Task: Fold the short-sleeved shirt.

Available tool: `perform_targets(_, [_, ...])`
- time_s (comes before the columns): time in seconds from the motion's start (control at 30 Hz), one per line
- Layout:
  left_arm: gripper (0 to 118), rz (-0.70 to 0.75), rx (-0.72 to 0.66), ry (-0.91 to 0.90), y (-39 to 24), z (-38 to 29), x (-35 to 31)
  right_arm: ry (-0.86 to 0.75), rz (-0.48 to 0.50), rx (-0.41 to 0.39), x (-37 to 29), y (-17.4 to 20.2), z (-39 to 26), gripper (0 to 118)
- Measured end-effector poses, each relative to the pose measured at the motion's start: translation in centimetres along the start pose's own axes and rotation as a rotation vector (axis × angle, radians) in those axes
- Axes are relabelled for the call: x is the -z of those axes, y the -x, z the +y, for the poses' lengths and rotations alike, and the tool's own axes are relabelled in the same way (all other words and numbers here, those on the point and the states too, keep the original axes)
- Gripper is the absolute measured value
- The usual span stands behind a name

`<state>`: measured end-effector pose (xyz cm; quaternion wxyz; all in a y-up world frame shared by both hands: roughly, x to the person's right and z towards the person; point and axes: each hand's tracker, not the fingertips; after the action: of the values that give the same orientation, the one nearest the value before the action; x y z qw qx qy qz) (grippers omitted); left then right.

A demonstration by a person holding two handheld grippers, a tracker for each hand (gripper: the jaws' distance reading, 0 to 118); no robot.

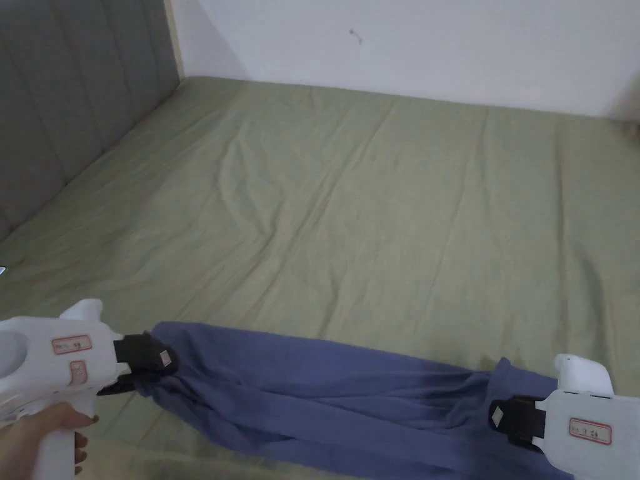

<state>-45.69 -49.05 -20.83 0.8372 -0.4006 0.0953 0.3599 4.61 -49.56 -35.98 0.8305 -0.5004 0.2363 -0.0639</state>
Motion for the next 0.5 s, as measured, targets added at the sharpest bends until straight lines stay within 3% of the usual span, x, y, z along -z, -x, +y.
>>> perform_targets(0.2, [7, -0.044, 0.446, -0.007, -14.2, -2.0, 0.3, -0.030, -0.015, 0.042, -1.5, -2.0, 0.0, 0])
perform_targets(0.33, [7, -0.074, 0.804, 0.065, -21.9, -7.6, 4.8, -0.056, -0.018, 0.079, -2.6, -3.3, -0.2, 0])
perform_targets(0.4, [9, -0.117, 0.895, 0.120, -24.1, -10.8, 7.6, -0.062, -0.021, 0.089, -2.9, -4.1, -0.3, 0])
perform_targets(0.43, [16, -0.147, 0.930, 0.162, -24.8, -12.3, 9.1, -0.064, -0.027, 0.096, -3.1, -4.5, -0.5, 0])
perform_targets(0.47, [34, -0.180, 0.938, 0.198, -24.9, -13.4, 10.4, -0.064, -0.030, 0.102, -3.3, -4.9, -0.6, 0])
perform_targets(0.5, [70, -0.186, 0.939, 0.228, -24.9, -14.3, 11.4, -0.064, -0.033, 0.111, -3.4, -5.4, -0.8, 0])
